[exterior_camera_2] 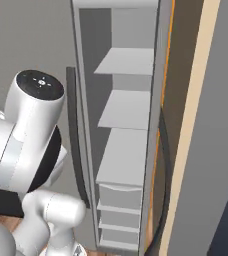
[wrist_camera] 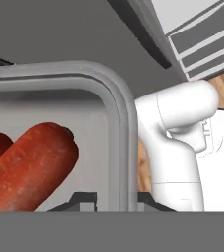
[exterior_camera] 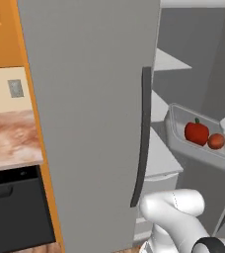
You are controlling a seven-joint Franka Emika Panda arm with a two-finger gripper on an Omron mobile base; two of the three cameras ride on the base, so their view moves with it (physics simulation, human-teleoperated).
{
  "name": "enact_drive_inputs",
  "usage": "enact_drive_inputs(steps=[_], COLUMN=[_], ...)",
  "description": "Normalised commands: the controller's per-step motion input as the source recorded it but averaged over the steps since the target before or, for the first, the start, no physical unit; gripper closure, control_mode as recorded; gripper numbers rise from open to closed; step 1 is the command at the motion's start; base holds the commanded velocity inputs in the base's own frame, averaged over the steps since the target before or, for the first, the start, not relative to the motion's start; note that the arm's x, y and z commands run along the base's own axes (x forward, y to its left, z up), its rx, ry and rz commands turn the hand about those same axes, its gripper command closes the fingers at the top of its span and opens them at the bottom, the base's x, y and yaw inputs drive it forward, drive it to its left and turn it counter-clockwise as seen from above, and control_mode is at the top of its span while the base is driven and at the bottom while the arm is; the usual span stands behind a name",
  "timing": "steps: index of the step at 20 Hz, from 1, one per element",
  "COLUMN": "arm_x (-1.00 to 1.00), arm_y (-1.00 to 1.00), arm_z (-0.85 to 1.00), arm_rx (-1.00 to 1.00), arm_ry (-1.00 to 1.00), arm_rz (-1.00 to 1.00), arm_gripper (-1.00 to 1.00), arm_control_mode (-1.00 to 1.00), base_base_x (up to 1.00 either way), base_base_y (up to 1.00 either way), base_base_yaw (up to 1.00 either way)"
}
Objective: Take the bell pepper and carrot out of the freezer and place them in the tupperware container on the counter. Then put the tupperware containing the vegetables back in the freezer.
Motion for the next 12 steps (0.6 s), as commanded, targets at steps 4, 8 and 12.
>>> enact_drive_inputs(steps=[4, 8, 12], arm_x=[0.00, 0.00, 0.00], arm_y=[0.00, 0.00, 0.00], arm_z=[0.00, 0.00, 0.00], arm_rx=[0.00, 0.00, 0.00], arm_ry=[0.00, 0.00, 0.00], arm_rz=[0.00, 0.00, 0.00], arm_gripper=[1.00, 1.00, 1.00], arm_control_mode=[1.00, 1.00, 1.00], base_base_x=[0.44, 0.67, 0.63], base_base_y=[-0.36, 0.00, -0.33], base_base_yaw=[0.00, 0.00, 0.00])
